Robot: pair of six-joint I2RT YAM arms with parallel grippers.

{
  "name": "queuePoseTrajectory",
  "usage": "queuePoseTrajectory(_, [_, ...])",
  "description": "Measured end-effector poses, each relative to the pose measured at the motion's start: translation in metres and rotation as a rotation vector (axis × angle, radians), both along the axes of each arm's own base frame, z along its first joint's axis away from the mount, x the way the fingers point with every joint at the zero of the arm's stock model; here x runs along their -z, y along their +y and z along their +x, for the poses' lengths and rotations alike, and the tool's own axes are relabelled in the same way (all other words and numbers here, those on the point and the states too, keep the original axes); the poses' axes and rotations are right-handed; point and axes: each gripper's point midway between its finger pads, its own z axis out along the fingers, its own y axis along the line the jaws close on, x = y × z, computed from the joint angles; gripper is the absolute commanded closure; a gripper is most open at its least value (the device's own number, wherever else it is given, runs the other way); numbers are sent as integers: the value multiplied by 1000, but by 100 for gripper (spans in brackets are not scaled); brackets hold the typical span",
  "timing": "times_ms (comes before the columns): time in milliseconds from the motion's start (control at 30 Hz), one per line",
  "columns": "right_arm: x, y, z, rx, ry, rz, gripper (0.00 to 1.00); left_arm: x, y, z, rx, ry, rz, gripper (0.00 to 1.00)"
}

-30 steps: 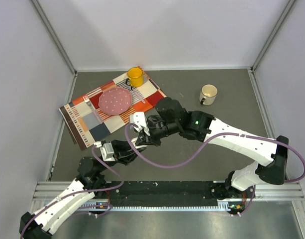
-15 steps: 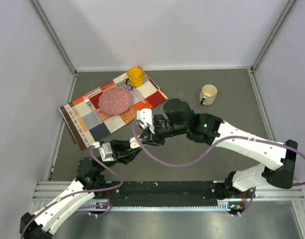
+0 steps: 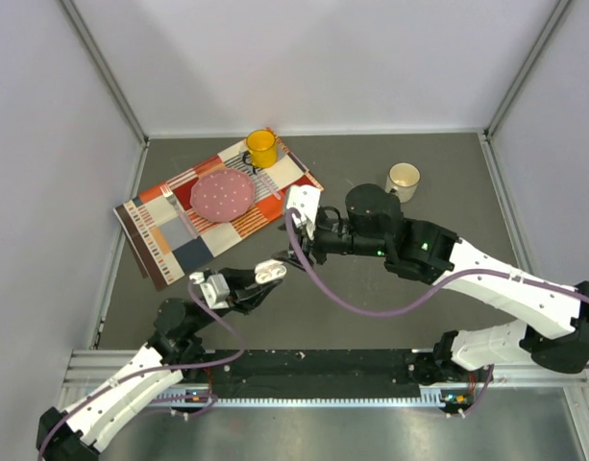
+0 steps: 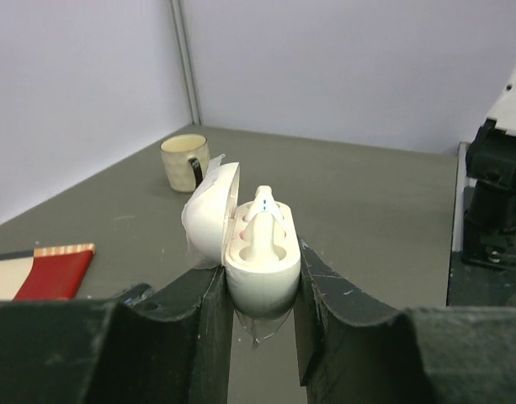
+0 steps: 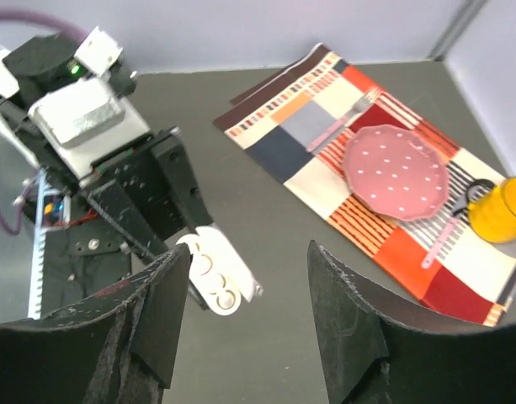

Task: Insert the wireless bluetooth earbuds into the charging case
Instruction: Close the charging case.

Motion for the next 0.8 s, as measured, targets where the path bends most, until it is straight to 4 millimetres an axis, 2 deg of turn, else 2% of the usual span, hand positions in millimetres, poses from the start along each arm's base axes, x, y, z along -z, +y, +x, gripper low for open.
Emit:
queuePoseTrajectory(33, [-3, -1, 2, 16, -4, 10, 41, 4, -1, 2, -3, 8, 17, 100])
queuePoseTrajectory(167, [-21, -7, 18, 139, 12, 92, 25, 8, -5, 8, -10, 38, 70, 100])
queuePoseTrajectory(300, [-23, -23, 35, 305, 104, 208, 24, 6, -7, 8, -4, 49, 72, 100])
queuePoseTrajectory(400, [-14, -36, 53, 431, 233, 285, 25, 3, -7, 7, 6, 57, 54, 100])
queuePoseTrajectory(467, [-6, -44, 67, 503, 316, 330, 10, 1, -6, 4, 11, 49, 31, 100])
queuePoseTrajectory(567, [10, -52, 80, 579, 427, 385, 7, -3, -3, -1, 18, 34, -5, 100])
queuePoseTrajectory(633, [24, -56, 83, 609, 488, 407, 7, -11, -1, -4, 23, 16, -31, 100])
queuePoseTrajectory(700, [36, -61, 83, 638, 538, 411, 1, -19, 1, -8, 33, -8, -58, 100])
queuePoseTrajectory(800, [41, -67, 82, 668, 578, 429, 1, -26, 1, -15, 63, -33, -72, 100])
